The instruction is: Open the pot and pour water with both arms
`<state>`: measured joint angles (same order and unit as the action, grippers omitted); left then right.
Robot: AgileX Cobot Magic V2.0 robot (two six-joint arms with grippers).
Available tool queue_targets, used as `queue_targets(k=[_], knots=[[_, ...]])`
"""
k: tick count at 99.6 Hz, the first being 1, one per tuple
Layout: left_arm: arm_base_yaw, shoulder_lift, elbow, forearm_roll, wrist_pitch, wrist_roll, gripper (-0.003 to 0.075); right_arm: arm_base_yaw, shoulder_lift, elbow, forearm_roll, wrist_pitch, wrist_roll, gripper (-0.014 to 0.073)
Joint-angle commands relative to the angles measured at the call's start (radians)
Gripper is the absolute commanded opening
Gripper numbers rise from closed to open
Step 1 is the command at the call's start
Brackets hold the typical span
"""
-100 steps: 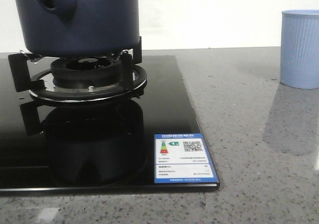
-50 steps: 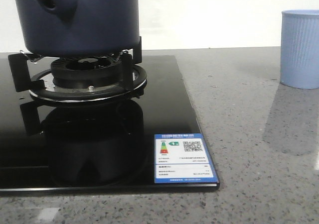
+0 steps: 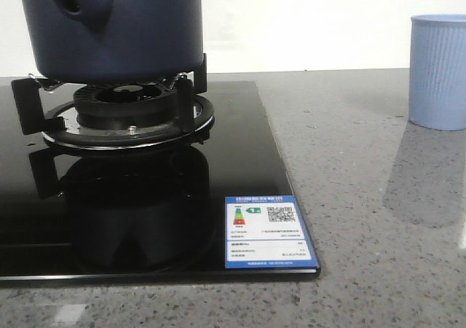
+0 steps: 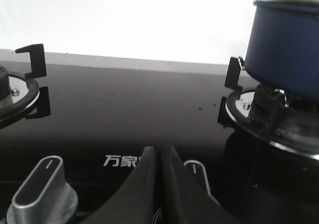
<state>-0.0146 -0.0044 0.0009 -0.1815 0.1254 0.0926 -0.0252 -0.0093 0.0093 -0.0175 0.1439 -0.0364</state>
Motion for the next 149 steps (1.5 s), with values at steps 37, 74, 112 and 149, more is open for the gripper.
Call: queue_targets(k=[37, 74, 112, 149], knots=[[0.003, -0.027, 0.033, -0.446, -0.155, 0.001, -0.0019, -0.005, -0.019, 0.027, 0.570, -0.171, -0.007, -0.0067], [0.003, 0.007, -0.148, -0.491, -0.030, 0.050, -0.0019, -0.005, 0.032, -0.150, 0.529, 0.021, -0.009, -0.0046], [-0.034, 0.409, -0.592, -0.451, 0.341, 0.411, -0.0019, 0.025, 0.481, -0.571, 0.404, 0.343, -0.234, -0.0046], [-0.230, 0.583, -0.678, -0.580, 0.220, 0.534, 0.0148, 0.172, 0.561, -0.627, 0.413, 0.329, -0.291, 0.0015]])
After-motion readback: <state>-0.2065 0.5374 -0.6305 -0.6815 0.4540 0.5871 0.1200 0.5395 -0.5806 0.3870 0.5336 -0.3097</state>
